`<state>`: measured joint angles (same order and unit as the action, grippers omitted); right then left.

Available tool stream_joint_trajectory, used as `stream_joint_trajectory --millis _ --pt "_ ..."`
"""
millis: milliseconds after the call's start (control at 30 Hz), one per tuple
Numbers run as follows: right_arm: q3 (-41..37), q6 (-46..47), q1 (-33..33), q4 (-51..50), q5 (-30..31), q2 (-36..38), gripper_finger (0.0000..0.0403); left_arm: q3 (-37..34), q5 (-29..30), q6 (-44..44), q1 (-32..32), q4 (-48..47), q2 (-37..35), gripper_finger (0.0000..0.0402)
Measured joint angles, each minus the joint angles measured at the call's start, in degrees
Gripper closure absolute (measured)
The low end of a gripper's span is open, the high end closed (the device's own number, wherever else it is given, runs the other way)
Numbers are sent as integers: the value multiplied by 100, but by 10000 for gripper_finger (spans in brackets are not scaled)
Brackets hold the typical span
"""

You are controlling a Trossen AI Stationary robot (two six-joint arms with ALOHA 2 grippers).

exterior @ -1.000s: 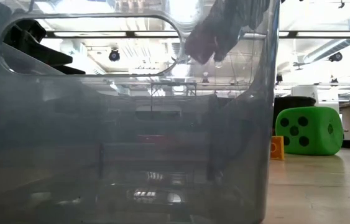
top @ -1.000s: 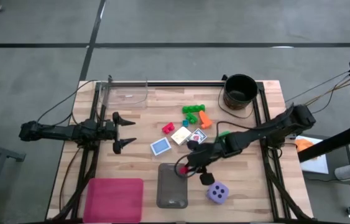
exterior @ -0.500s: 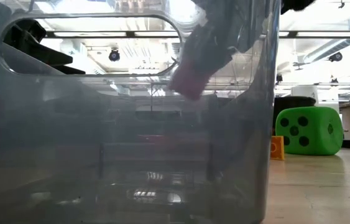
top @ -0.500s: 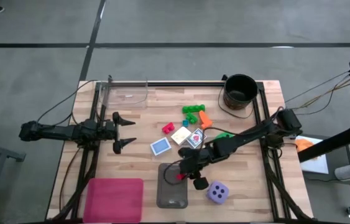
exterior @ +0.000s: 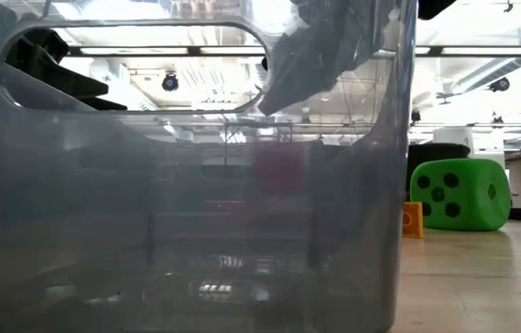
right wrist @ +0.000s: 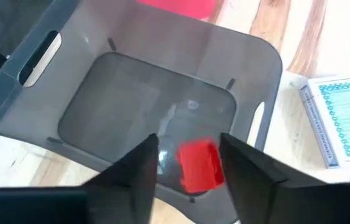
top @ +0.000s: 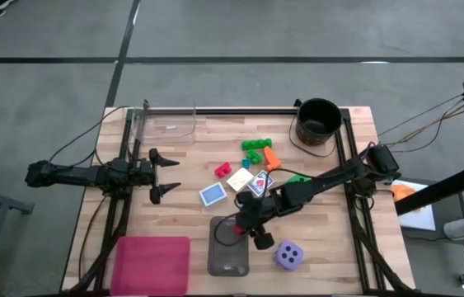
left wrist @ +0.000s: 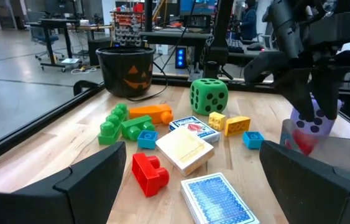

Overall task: Pick & Place Toys
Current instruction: Put red game piece into the black bin, then put the green game piece into the black bin

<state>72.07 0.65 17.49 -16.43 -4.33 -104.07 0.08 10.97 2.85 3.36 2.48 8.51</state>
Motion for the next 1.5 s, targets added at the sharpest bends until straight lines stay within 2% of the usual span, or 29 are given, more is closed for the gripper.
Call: stream_joint_trajectory --millis 167,300,500,667,900,1000,1167,1333,1500 --pt "-4 -3 55 12 2 0 125 0 -1 1 0 0 0 33" --pt "-9 -150 101 219 6 47 83 0 -1 1 0 0 0 33" --pt "-20 -661 117 955 74 208 73 0 -1 1 0 0 0 33" --pt "-249 -1130 8 2158 137 206 73 0 -1 1 0 0 0 33" --pt "-1382 -1291 -452 4745 136 199 73 0 0 1 0 0 0 33" --pt "-1883 -1195 -734 5322 132 265 73 0 0 1 1 0 0 33" --pt "-2368 -828 -1374 5037 291 655 73 0 2 1 0 0 0 33" --pt "-2386 -675 -2012 3768 591 1033 73 0 2 1 1 0 0 33" --pt "-2221 -497 -2599 2607 779 1072 73 0 2 1 0 0 39 33"
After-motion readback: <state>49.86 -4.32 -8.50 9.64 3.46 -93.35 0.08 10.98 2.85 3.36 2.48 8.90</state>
